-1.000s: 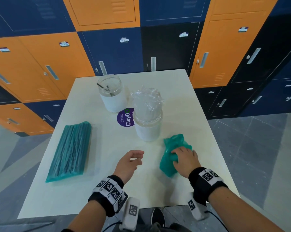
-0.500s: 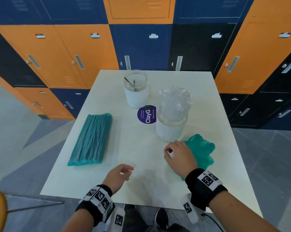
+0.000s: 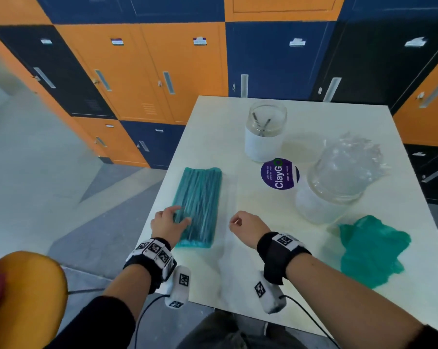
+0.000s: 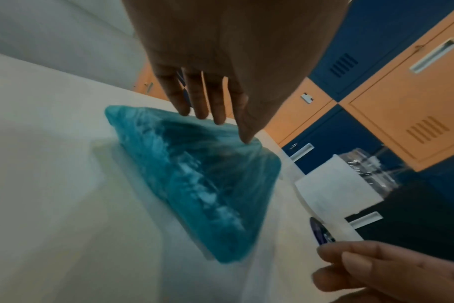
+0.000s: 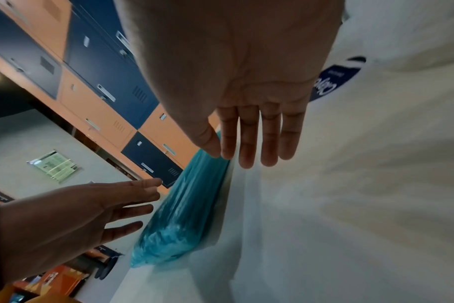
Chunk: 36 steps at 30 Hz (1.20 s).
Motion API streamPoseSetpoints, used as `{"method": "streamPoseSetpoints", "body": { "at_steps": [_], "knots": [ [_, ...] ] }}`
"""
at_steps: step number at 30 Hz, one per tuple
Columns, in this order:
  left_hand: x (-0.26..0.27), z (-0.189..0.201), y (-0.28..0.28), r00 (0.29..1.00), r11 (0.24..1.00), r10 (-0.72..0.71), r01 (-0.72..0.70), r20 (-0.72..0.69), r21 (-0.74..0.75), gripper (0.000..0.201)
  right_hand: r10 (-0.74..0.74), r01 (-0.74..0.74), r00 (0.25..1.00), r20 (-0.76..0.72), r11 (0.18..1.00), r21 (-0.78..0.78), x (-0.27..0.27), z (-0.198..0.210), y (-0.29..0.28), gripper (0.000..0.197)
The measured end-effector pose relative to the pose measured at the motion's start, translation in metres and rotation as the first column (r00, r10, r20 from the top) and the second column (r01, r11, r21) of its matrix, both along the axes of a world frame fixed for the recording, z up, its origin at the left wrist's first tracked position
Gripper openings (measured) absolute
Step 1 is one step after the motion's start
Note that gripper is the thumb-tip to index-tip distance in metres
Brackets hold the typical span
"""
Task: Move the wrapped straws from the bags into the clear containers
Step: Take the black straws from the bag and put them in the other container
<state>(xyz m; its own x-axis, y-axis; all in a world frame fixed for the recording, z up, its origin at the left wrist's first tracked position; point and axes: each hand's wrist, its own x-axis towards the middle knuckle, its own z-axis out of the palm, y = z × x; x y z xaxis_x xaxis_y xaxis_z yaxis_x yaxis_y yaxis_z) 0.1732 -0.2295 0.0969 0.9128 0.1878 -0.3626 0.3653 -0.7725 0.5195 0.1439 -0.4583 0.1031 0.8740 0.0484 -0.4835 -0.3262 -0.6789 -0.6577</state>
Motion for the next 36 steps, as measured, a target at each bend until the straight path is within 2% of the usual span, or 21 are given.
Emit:
{"method": "streamPoseSetpoints", "body": {
  "at_steps": [3,6,9,11,15,18,21,22,25,26,29,31,34,36],
  "knots": [
    [0.008,-0.012,0.009,0.992,1.0,0.002,-0.001,-0.125,0.013,0.091,-0.045,0.055,0.992,-0.119,0.995,0.078,0.009,-0.012,0.022,0.037],
    [0.014,-0.029,0.017,0.986,0.999,0.005,-0.012,-0.166,-0.043,0.117,-0.041,0.062,0.992,-0.122,0.984,0.167,0.015,-0.024,0.04,0.049],
    [0.024,-0.045,0.026,0.983,0.998,-0.004,-0.009,-0.185,-0.069,0.136,-0.089,0.118,0.989,-0.117,0.954,0.276,0.017,-0.033,0.055,0.05],
    [0.031,-0.051,0.031,0.977,0.994,-0.035,0.012,-0.212,-0.109,0.139,-0.147,0.176,0.982,-0.116,0.937,0.302,0.017,-0.039,0.06,0.047],
    [0.04,-0.064,0.032,0.965,0.954,-0.124,0.052,-0.231,-0.295,0.123,-0.25,0.294,0.954,-0.166,0.889,0.352,0.015,-0.048,0.062,0.049],
    [0.038,-0.046,0.02,0.976,0.915,-0.103,0.017,-0.194,-0.404,0.115,-0.281,0.328,0.943,-0.177,0.867,0.375,0.014,-0.045,0.054,0.052],
    [0.042,-0.02,0.007,0.982,0.88,-0.071,-0.021,-0.174,-0.475,0.075,-0.293,0.319,0.948,-0.125,0.866,0.384,0.015,-0.038,0.041,0.056],
    [0.045,-0.012,0.005,0.986,0.869,-0.057,-0.028,-0.156,-0.495,0.071,-0.298,0.309,0.95,-0.091,0.868,0.387,0.015,-0.036,0.038,0.055],
    [0.053,0.008,0.001,0.997,0.795,-0.029,-0.017,-0.066,-0.607,0.091,-0.323,0.292,0.946,0.025,0.883,0.367,0.019,-0.027,0.03,0.053],
    [0.055,0.014,0.0,0.998,0.775,-0.043,0.002,-0.049,-0.632,0.089,-0.332,0.288,0.941,0.062,0.886,0.364,0.021,-0.025,0.027,0.053],
    [0.055,0.033,-0.007,0.991,0.756,-0.123,0.125,0.048,-0.642,0.06,-0.329,0.265,0.933,0.147,0.903,0.34,0.023,-0.017,0.018,0.051],
    [0.053,0.038,-0.01,0.984,0.771,-0.147,0.177,0.098,-0.612,0.042,-0.3,0.238,0.942,0.151,0.913,0.331,0.021,-0.013,0.013,0.048],
    [0.05,0.043,-0.011,0.974,0.799,-0.191,0.229,0.126,-0.557,0.034,-0.303,0.237,0.945,0.126,0.896,0.375,0.018,-0.003,0.005,0.033],
    [0.051,0.043,-0.011,0.969,0.829,-0.207,0.247,0.136,-0.502,0.034,-0.37,0.28,0.923,0.108,0.835,0.474,0.021,0.012,-0.001,0.027]
  ]
}}
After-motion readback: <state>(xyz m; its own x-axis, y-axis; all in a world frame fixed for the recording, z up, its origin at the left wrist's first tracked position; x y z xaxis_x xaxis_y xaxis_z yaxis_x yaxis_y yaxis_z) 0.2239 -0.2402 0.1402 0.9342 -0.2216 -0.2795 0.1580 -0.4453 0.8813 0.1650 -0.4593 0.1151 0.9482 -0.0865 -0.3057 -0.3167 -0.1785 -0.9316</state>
